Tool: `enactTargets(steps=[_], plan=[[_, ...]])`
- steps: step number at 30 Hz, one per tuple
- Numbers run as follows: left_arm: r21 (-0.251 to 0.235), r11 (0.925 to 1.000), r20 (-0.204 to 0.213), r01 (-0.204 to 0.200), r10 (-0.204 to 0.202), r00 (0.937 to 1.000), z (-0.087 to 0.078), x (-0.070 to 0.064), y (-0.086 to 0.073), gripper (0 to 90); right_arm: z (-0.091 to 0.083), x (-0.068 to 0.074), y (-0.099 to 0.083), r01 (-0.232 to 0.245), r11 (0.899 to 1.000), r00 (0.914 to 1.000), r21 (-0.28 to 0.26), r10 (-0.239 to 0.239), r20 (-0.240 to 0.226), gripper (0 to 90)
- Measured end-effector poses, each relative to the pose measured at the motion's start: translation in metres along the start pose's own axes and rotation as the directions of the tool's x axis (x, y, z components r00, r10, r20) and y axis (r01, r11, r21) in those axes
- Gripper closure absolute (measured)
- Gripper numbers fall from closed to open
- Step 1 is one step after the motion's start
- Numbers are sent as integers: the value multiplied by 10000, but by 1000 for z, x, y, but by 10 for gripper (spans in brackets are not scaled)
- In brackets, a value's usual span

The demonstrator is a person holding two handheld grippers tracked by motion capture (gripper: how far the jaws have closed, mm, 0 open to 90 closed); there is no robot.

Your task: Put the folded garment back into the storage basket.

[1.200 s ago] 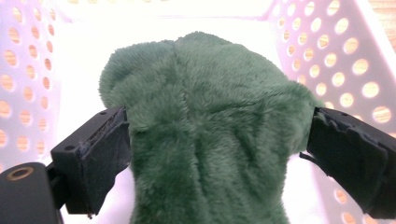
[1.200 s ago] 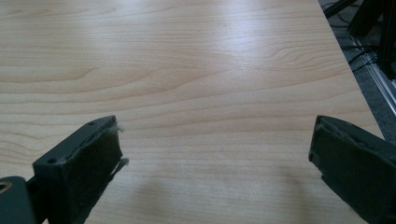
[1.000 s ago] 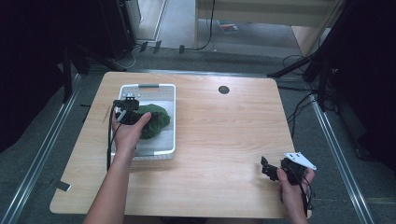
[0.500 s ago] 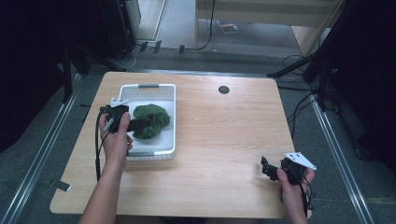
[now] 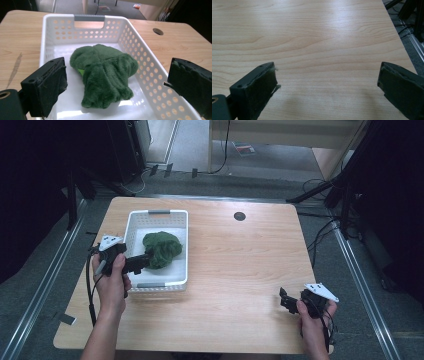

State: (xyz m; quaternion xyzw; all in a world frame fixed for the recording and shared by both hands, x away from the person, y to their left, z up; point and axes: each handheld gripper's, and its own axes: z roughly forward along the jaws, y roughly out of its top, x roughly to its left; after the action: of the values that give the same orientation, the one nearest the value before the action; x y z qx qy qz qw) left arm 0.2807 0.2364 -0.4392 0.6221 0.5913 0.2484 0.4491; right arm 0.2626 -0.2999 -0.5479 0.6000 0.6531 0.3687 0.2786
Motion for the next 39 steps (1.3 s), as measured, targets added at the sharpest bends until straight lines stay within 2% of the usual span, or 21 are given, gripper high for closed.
enactTargets(steps=[4, 13, 21, 26, 27, 31, 35, 37, 39], plan=[[-302, 9995, -182, 135, -141, 9997, -10, 10, -9, 29, 0, 0, 0, 20, 10000, 10000, 2, -20, -5, 26], [-662, 9975, -458, 259, -290, 9985, -27, 31, -32, 29, 0, 0, 0, 11, 10000, 10000, -4, -11, 22, 25], [-1050, 9943, -847, 202, -292, 9960, -44, 51, -48, 28, 0, 0, 0, 6, 10000, 10000, 13, -6, 62, 25], [-1155, 9931, -1129, 202, -333, 9931, -52, 64, -61, 28, 0, 0, 0, -1, 10000, 10000, 15, 1, 58, 26], [-1211, 9923, -1286, 261, -417, 9908, -55, 69, -66, 29, 0, 0, 0, -6, 10000, 10000, 11, 6, 64, 25], [-1302, 9908, -1407, 358, -542, 9886, -59, 77, -74, 28, 0, 0, 0, -4, 10000, 10000, 16, 4, 70, 25], [-1318, 9909, -1707, 272, -497, 9841, -61, 89, -88, 28, 0, 0, 0, -2, 10000, 10000, 6, 2, 77, 25], [-1357, 9902, -1896, 345, -601, 9800, -62, 99, -99, 28, 0, 0, 0, -24, 10000, 10000, 2, 24, 68, 25], [-1387, 9897, -1962, 353, -623, 9786, -62, 103, -102, 28, 0, 0, 0, -28, 10000, 10000, 3, 28, 61, 25]])
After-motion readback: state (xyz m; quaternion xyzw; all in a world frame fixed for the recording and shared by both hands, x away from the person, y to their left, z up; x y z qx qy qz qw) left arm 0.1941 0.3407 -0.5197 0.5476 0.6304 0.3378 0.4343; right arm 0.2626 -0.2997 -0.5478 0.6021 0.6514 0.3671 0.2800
